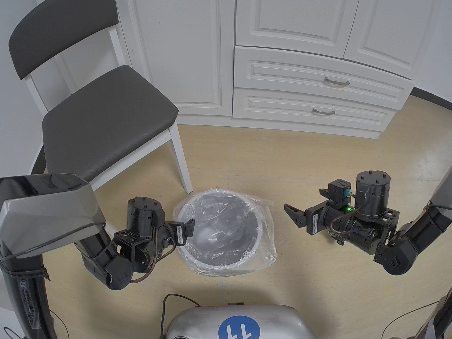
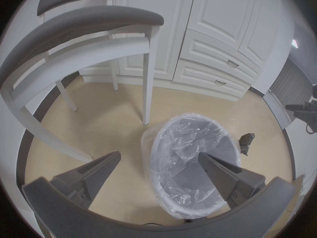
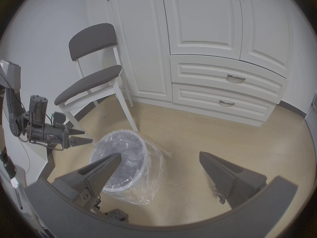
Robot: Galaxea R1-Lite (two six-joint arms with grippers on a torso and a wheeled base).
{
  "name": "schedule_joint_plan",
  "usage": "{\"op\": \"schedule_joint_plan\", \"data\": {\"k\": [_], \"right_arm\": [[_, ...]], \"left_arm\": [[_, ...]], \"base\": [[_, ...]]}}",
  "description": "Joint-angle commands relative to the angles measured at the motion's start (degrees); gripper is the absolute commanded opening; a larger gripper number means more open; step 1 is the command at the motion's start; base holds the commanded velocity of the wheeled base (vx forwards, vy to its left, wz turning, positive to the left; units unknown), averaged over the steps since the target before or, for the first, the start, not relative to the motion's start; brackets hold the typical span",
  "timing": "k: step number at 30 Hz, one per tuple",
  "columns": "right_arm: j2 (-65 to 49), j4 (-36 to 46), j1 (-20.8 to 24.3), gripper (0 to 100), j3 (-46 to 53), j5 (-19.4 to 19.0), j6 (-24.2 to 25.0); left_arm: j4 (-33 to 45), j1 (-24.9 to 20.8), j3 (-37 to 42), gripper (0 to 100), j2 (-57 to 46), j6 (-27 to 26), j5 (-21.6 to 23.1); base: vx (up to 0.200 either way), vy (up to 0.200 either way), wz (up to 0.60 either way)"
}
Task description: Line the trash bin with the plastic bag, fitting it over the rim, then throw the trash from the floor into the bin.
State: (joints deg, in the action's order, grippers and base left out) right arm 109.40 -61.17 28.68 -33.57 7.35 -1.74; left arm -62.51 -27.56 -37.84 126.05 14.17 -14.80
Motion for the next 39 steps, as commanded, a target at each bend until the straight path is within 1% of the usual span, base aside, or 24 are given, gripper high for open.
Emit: {"op": "schedule_joint_plan", "data": {"k": [1,6,12,14,16,17,19,23,25,26,27,29,33,35,36,38,39], "right_arm": [[-3.0,0.1,-0.3,100,1.5,0.1,-0.5],[-5.6,1.1,-0.6,100,2.3,0.2,-0.7],[-13.3,10.6,-0.6,100,2.0,0.2,-1.1],[-15.5,12.7,-0.7,100,2.1,0.2,-2.1],[-15.6,12.7,-0.7,100,2.1,0.2,-2.1],[-18.4,15.3,-0.7,100,2.5,0.2,-2.7],[-19.7,17.0,-0.8,100,2.5,0.4,-2.7],[-23.1,24.3,-2.6,100,1.8,1.8,-2.7],[-23.1,24.6,-2.7,100,1.8,1.9,-2.7],[-24.1,28.1,-4.3,100,0.4,2.1,-2.3],[-24.8,30.6,-5.0,100,-0.3,2.1,-2.1],[-25.7,33.0,-5.2,100,-0.5,2.0,-1.8],[-27.0,38.6,-5.2,100,-1.7,2.1,1.6],[-27.0,42.3,-5.2,100,-3.3,2.1,4.2],[-27.0,42.4,-5.2,100,-3.3,2.1,4.4],[-26.3,47.6,-6.1,100,-6.8,2.1,8.0],[-26.3,47.6,-6.1,100,-6.8,2.1,8.0]], "left_arm": [[-0.1,-0.2,1.9,100,-5.1,0.0,1.4],[0.0,-0.3,3.6,100,-9.1,0.0,3.2],[0.0,-1.4,7.3,100,-15.3,0.1,6.1],[-0.1,-1.4,8.6,100,-17.2,0.0,6.1],[0.0,-1.4,8.7,100,-17.2,0.0,6.1],[0.0,-1.4,10.2,100,-19.8,0.0,6.2],[0.0,-1.4,11.0,100,-20.8,0.1,6.2],[-0.1,-1.4,14.9,100,-23.5,0.4,6.2],[-0.1,-1.4,15.0,100,-23.5,0.4,6.2],[-0.2,-1.4,15.9,100,-24.2,1.4,6.0],[-0.4,-1.4,16.4,100,-25.5,1.7,6.0],[-0.4,-1.7,17.0,100,-27.1,1.8,6.0],[-0.1,-2.9,19.3,100,-31.7,1.7,5.9],[0.6,-3.1,20.5,100,-33.9,1.7,5.7],[0.6,-3.1,20.6,100,-33.9,1.7,5.7],[0.6,-3.0,21.3,100,-35.0,1.7,5.3],[0.6,-3.0,21.3,100,-35.0,1.7,5.3]], "base": [[0.000,0.000,0.00],[0.000,0.000,0.00],[0.000,0.000,0.00],[0.000,0.000,0.00],[0.000,0.000,0.00],[0.000,0.000,0.00],[0.000,0.000,0.00],[0.000,0.000,0.00],[0.000,0.000,0.00],[0.000,0.000,0.00],[0.000,0.000,0.00],[0.000,0.000,0.00],[0.000,0.000,0.00],[0.000,0.000,0.00],[0.000,0.000,0.00],[0.000,0.000,0.00],[0.000,0.000,0.00]]}}
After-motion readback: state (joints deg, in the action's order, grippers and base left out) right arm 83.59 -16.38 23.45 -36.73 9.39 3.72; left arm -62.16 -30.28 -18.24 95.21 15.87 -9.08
